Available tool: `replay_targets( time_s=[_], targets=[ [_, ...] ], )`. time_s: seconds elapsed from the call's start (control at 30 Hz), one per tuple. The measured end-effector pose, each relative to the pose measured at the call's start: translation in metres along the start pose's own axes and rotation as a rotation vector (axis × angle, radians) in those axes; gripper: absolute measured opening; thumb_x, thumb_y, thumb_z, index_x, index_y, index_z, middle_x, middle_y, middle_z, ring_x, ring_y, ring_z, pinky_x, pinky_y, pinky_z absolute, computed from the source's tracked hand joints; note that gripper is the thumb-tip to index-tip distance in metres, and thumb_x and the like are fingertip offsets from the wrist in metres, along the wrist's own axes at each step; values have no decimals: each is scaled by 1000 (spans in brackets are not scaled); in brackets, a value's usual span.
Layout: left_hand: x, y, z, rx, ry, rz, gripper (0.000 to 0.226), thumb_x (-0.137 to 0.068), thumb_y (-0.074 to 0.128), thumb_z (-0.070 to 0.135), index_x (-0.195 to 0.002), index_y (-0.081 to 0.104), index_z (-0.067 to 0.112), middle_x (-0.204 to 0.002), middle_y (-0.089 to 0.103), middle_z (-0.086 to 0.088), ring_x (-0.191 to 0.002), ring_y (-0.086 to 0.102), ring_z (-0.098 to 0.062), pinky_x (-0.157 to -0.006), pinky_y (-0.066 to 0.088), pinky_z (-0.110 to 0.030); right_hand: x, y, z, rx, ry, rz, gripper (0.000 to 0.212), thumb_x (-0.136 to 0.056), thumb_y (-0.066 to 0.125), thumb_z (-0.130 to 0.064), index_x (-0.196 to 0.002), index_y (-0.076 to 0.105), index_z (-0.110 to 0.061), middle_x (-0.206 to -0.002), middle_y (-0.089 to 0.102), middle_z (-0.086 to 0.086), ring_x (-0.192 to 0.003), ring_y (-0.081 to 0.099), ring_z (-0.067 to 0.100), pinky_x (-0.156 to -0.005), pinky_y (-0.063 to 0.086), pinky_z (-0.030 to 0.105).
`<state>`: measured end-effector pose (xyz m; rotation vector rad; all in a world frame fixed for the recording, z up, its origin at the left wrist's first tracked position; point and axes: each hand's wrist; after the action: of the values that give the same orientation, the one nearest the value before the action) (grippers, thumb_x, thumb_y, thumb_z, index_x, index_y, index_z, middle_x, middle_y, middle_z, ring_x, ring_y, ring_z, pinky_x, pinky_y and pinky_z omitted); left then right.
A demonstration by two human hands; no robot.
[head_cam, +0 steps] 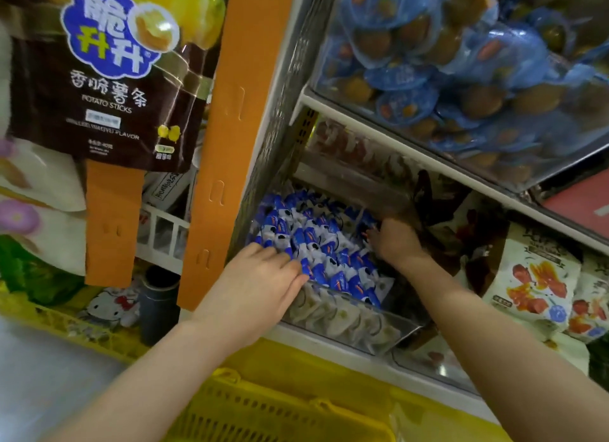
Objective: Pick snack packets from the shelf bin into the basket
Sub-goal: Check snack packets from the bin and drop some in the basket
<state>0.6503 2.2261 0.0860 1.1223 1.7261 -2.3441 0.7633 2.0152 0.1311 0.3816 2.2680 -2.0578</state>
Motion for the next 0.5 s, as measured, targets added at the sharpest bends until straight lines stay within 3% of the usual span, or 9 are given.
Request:
replay_targets(
  time_s=[0.2, 0.37, 0.5],
  targets=[
    [2, 5, -3, 42, 20, 51, 42, -93, 26, 33, -78, 64, 21, -71, 65, 5, -65, 58, -15, -67, 45, -29, -12, 4, -13, -52, -1, -191, 28, -94, 52, -21, -118, 55, -6, -112, 60, 15, -99, 59, 28, -79, 46, 32],
    [2, 3, -2, 41, 4, 47, 42, -94, 26, 32, -79, 64, 21, -71, 65, 5, -66, 58, -15, -68, 46, -30, -17, 11, -11, -235, 27, -118, 23, -92, 55, -23, -107, 57, -6, -101, 61, 15, -87, 57, 24, -76, 45, 33],
    [3, 3, -1, 54, -1, 58, 40, -94, 28, 32, -80, 64, 20, -71, 65, 5, -66, 58, -15, -69, 45, -30, -19, 17, -8, -331, 31, -175, 16, -86, 64, -23, -87, 53, -12, -91, 55, 9, -78, 51, 17, -67, 38, 28]
  ],
)
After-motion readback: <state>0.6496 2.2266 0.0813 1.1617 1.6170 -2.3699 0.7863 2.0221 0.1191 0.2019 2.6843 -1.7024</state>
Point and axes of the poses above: each hand's wrist, its own x-axis away from the middle knuckle, its own y-axis out of the palm, z = x × y
